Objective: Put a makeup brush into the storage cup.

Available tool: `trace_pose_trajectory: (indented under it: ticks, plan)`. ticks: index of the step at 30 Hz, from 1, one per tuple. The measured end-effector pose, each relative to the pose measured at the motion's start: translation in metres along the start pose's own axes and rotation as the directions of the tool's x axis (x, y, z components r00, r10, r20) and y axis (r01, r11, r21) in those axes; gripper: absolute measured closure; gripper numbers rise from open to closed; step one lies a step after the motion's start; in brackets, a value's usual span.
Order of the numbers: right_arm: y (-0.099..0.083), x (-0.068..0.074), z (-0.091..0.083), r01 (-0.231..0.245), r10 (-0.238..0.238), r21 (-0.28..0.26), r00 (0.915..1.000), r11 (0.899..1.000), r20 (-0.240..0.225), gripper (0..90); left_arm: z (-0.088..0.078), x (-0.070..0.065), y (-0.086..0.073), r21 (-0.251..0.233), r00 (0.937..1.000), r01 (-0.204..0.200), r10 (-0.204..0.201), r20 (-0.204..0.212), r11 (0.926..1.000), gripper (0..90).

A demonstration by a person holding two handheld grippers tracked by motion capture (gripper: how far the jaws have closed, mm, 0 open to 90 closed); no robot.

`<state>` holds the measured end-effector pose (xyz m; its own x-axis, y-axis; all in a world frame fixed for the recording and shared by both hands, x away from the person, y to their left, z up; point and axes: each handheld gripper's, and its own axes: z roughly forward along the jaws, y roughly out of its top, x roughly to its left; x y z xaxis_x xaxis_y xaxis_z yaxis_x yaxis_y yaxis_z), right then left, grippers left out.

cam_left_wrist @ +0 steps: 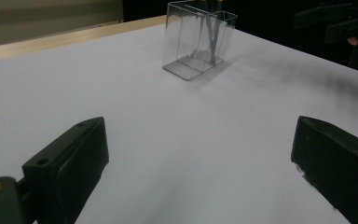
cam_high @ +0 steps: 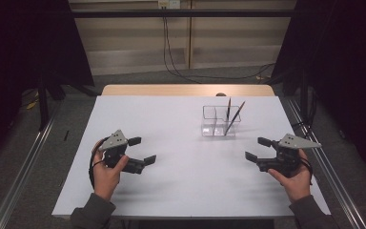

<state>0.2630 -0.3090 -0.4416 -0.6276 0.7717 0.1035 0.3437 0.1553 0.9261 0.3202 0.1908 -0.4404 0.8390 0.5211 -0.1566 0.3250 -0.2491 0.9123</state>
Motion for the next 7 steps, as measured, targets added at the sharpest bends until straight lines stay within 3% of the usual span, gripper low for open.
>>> trace_pose_trajectory:
  ticks: [7]
  plan:
    - [-0.0017, -0.0003, -0.0018, -0.001, 0.001, 0.0, 1.0, 1.0, -0.001, 17.8, 0.0018, 0.0001, 0.0009, 0.003, 1.0, -0.002, 0.002, -0.001, 1.0, 3.8]
